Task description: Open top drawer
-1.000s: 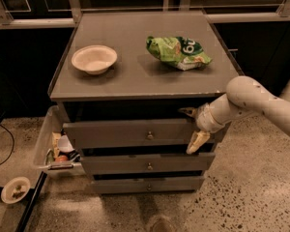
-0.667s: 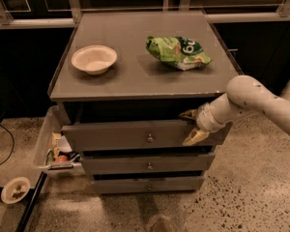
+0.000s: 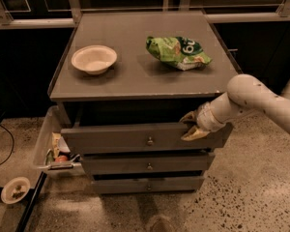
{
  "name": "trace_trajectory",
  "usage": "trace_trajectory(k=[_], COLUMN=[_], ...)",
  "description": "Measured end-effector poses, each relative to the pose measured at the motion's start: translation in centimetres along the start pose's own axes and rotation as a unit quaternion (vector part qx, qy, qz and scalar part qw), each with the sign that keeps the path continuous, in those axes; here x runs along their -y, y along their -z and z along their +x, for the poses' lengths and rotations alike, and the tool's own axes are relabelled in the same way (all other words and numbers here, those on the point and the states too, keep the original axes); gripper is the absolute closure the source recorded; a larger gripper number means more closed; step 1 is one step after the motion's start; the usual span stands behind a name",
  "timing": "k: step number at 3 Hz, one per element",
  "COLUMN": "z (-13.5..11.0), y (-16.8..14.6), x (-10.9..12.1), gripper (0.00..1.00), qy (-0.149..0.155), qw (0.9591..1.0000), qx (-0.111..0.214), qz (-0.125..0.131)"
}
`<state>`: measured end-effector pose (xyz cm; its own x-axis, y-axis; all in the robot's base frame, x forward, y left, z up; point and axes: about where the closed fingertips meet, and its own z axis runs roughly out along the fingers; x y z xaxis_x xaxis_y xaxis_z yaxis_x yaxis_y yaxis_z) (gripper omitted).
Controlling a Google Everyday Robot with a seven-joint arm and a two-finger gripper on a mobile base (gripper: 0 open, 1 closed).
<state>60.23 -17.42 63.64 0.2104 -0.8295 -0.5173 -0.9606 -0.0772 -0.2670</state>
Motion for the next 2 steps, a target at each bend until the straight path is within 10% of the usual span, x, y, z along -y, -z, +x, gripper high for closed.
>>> trace_trajectory(k=[1, 2], z=[-0.01, -0.01], y=[-0.01, -0.01], x=[0.0, 0.0], gripper=[0.87, 0.63], qy=[0.0, 0.0], qw=[1.0, 1.0], qx=[0.0, 0.0], qz=[0.0, 0.0])
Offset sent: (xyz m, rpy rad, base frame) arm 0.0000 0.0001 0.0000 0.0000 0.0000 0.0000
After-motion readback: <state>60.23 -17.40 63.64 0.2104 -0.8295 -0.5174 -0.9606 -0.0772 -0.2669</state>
